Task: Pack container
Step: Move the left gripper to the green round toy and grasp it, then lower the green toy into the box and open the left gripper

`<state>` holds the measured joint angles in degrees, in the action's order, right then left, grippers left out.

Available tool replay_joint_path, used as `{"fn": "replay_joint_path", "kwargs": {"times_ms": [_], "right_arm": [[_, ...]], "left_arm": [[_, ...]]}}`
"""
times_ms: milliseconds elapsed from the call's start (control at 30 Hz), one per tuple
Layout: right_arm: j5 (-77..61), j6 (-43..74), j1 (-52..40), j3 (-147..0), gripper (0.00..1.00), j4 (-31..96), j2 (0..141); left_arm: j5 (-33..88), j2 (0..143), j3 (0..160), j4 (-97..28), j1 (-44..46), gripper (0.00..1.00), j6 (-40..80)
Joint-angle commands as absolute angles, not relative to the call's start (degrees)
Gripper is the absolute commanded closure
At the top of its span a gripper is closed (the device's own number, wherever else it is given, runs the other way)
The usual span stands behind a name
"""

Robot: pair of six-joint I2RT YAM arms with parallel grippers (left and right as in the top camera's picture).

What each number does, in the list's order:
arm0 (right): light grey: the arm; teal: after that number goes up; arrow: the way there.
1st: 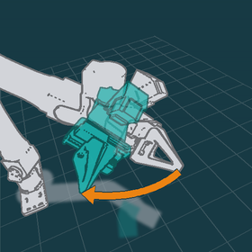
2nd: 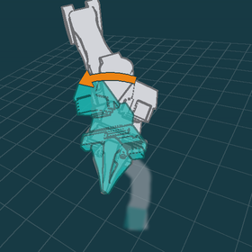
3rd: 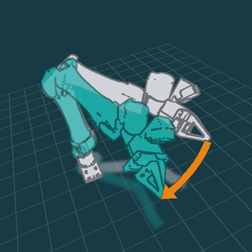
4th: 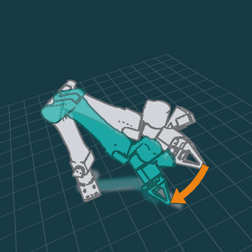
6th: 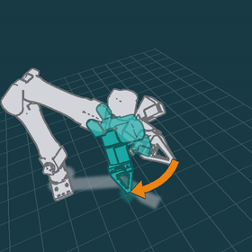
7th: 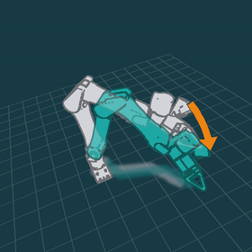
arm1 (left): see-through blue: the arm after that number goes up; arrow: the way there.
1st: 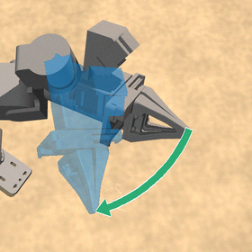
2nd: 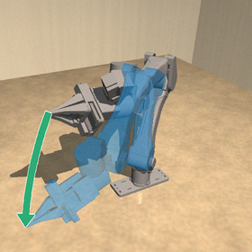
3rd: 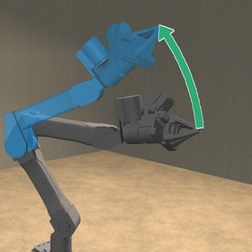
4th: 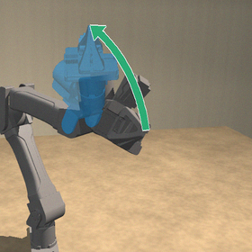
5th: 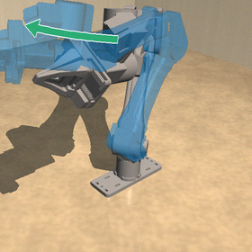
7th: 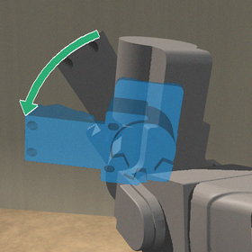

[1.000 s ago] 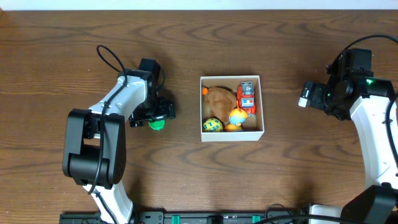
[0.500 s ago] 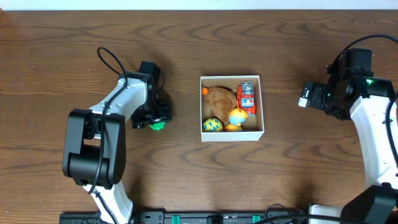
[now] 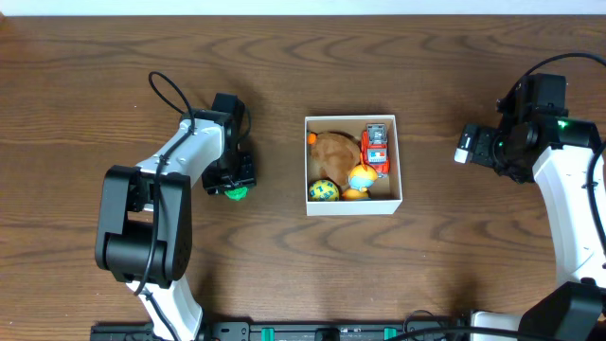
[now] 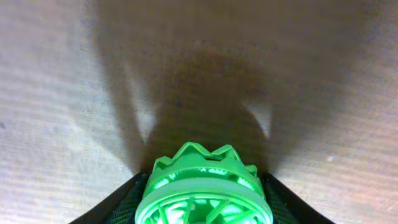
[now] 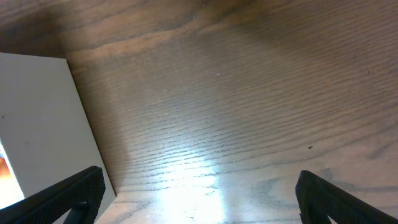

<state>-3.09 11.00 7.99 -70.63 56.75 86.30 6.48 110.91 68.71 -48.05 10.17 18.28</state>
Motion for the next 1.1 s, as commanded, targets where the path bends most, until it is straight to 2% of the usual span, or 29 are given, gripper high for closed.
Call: {"fn": "replay_joint_path", "kwargs": {"times_ms": [0,100,233,367,567,767,1000,1033,1067], "right_arm": [[-3.49,11.07,8.19,-70.37,0.01,56.82,86.63],[-3.49,11.07,8.19,-70.37,0.01,56.82,86.63],[-3.49,11.07,8.19,-70.37,0.01,56.75,86.63],[-3.49,11.07,8.19,-70.37,0.01,56.58,86.63],[-3.49,11.09,8.19,-70.37,0.01,56.6,86.63],[-3.49,11.07,8.19,-70.37,0.01,56.66,86.63],[-3.49,11.07,8.19,-70.37,0.01,56.95,86.63],[-3.49,11.07,8.19,-70.37,0.01,56.99,86.63],[-3.49,11.07,8.19,-70.37,0.01,57.01,86.63]], "left_arm": [[6.9,111.42,70.28,-50.76,10.04,0.5,18.55],[6.9,110.06,74.08,-54.57,10.07,0.52,18.55],[6.87,106.54,80.6,-59.59,10.59,0.59,18.55],[6.9,101.34,87.35,-62.78,13.39,0.59,18.52],[6.9,93.86,90.63,-59.59,24.08,0.59,18.52],[4.36,95.29,90.35,-55.9,36.93,0.58,16.78],[0.62,103.02,90.19,-56.9,41.67,0.58,16.6],[0.62,103.96,90.17,-57.12,41.65,0.54,16.6],[0.62,104.71,90.17,-57.12,41.56,0.41,16.58]]}}
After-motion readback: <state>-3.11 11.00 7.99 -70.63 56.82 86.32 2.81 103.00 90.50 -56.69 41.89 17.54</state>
